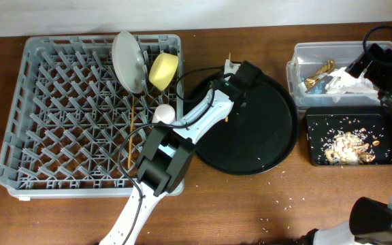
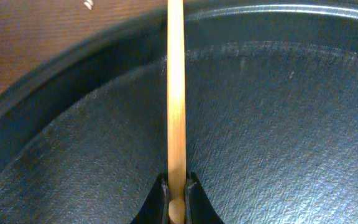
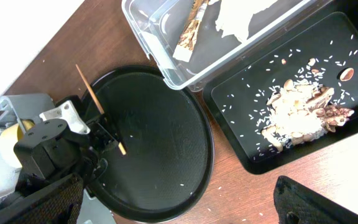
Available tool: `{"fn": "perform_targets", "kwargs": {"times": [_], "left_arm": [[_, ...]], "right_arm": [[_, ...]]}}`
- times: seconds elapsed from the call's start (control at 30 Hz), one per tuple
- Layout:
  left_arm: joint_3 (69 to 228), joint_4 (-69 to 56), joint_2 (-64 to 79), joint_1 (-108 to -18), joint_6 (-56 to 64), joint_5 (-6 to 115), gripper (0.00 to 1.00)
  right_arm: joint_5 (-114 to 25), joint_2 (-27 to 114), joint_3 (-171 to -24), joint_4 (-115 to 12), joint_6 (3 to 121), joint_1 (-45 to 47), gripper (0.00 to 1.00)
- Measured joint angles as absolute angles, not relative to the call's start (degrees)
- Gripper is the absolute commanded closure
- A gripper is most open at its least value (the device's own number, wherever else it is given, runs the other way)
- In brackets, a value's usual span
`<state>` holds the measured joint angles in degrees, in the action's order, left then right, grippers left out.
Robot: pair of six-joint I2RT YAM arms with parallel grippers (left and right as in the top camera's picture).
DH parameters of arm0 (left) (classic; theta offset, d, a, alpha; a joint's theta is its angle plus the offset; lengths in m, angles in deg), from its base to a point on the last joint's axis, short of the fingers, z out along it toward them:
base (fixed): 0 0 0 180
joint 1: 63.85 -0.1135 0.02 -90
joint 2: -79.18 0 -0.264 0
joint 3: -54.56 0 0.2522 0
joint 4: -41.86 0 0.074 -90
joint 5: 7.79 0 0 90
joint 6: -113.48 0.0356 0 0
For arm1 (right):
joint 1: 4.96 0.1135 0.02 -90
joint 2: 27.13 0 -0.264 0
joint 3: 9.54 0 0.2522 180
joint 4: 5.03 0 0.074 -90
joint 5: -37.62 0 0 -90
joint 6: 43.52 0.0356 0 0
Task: Sort waste into correct bins and load items into the dishwasher rack
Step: 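Carry the second chopstick into the rack beside the first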
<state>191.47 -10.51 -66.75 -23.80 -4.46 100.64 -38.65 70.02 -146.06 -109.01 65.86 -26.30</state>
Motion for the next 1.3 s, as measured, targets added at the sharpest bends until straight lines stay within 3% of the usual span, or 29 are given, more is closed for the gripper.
{"fn": "perform_targets", "kwargs": {"times": [0.1,0.23,0.4,0.6,0.77,1.03,1.3], "left_arm": [[196.63,-20.39,-67.23,-23.91,-2.91,99.97,1.0],[216.15,-44.28,-68.48,-24.32,5.0,99.38,1.0],[236.93,-64.43,-68.34,-25.41,9.68,99.62,1.0],[243.14,-68.43,-67.03,-28.36,15.21,94.26,1.0],[234.9,-68.45,-58.92,-30.33,18.16,91.68,1.0],[200.41,-68.43,-33.22,-43.1,18.51,91.18,1.0],[184.32,-62.59,-27.45,-46.35,18.29,90.72,1.0]], "right_arm": [[-38.65,70.02,-146.06,-108.99,65.79,-26.3,0.02],[-38.65,70.04,-146.06,-109.08,65.81,-26.3,0.01],[-38.67,70.04,-146.06,-109.01,65.83,-26.3,0.01],[-38.65,70.06,-146.06,-109.03,65.83,-26.3,0.02],[-38.65,70.06,-146.06,-109.01,65.79,-26.3,0.02],[-38.65,70.06,-146.06,-109.01,65.77,-26.3,0.02],[-38.65,70.06,-146.06,-109.03,65.83,-26.3,0.02]]}}
